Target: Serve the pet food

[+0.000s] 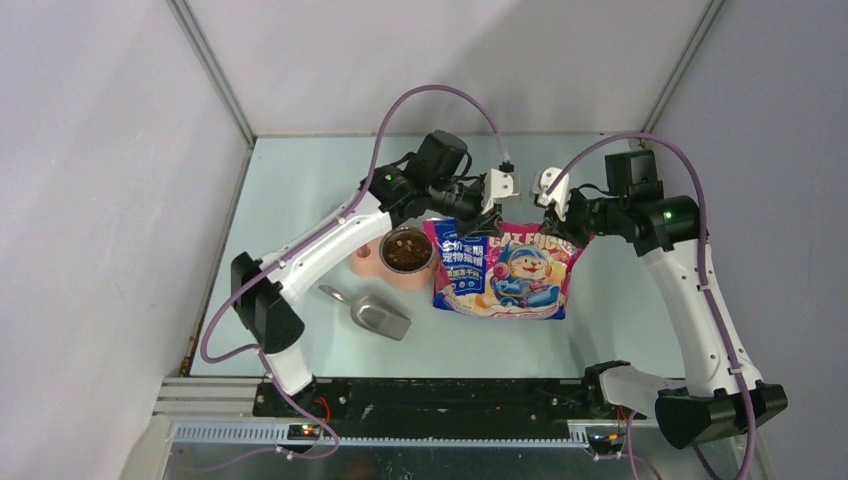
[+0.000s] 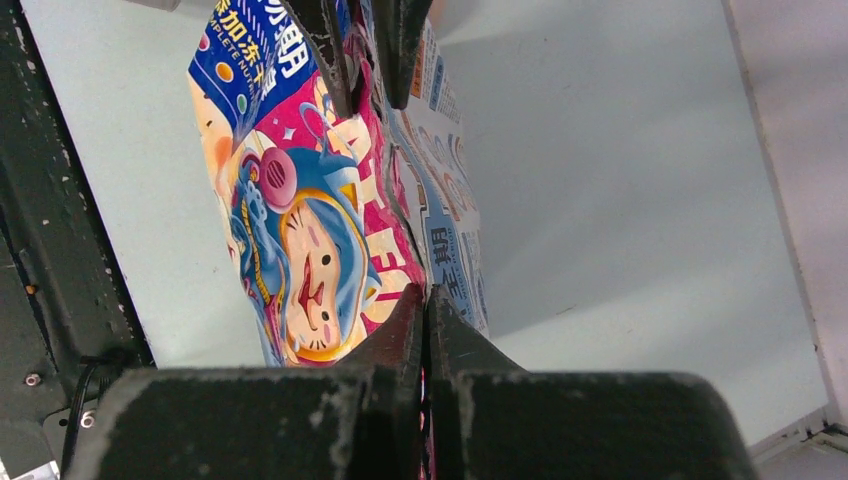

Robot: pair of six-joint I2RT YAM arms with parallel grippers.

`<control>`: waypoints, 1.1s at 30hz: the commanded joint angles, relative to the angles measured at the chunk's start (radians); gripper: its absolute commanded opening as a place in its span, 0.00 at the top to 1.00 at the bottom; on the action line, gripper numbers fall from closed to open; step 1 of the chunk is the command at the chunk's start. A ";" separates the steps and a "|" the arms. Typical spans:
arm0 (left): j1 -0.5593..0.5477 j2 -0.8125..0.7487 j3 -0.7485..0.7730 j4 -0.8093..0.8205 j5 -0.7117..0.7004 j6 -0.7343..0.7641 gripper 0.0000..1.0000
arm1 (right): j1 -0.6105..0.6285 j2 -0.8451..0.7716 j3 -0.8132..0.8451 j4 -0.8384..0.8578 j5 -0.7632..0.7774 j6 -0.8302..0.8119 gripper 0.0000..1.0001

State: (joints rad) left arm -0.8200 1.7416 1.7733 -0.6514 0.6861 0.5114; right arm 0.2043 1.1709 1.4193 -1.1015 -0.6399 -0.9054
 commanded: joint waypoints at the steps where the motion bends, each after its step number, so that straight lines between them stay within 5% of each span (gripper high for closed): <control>1: 0.006 -0.063 -0.018 -0.098 -0.105 0.022 0.70 | -0.022 -0.002 0.003 0.051 -0.053 -0.009 1.00; 6: 0.076 -0.157 -0.156 -0.076 -0.063 0.017 0.99 | -0.032 -0.015 0.002 0.052 -0.066 -0.010 1.00; 9: 0.102 -0.177 -0.170 -0.090 -0.089 -0.012 0.79 | -0.036 -0.014 -0.001 0.050 -0.069 -0.011 1.00; 14: 0.165 -0.219 -0.201 -0.083 -0.026 -0.014 0.99 | -0.036 -0.014 -0.002 0.047 -0.072 -0.006 1.00; 17: 0.183 -0.240 -0.207 -0.090 -0.040 -0.010 0.84 | -0.036 -0.014 -0.002 0.046 -0.071 -0.006 1.00; 21: 0.204 -0.262 -0.225 -0.121 -0.039 0.034 1.00 | -0.036 -0.014 -0.002 0.050 -0.068 -0.003 1.00; 24: 0.214 -0.270 -0.223 -0.167 -0.058 0.061 0.80 | -0.036 -0.014 -0.002 0.054 -0.064 -0.001 1.00; 26: 0.229 -0.275 -0.224 -0.209 -0.052 0.104 0.97 | -0.036 -0.013 -0.002 0.053 -0.063 0.001 1.00; 28: 0.240 -0.275 -0.224 -0.246 -0.032 0.120 1.00 | -0.036 -0.012 -0.002 0.050 -0.061 0.002 1.00; 31: 0.247 -0.276 -0.222 -0.272 -0.046 0.108 0.88 | -0.037 -0.012 -0.002 0.044 -0.061 0.004 1.00; 33: 0.253 -0.292 -0.241 -0.269 -0.050 0.112 0.90 | -0.037 -0.014 -0.002 0.040 -0.059 0.003 1.00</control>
State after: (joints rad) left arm -0.6113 1.5131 1.5505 -0.8257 0.6910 0.5919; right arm 0.1783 1.1706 1.4033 -1.0866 -0.7334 -0.9043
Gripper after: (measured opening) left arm 0.115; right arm 0.009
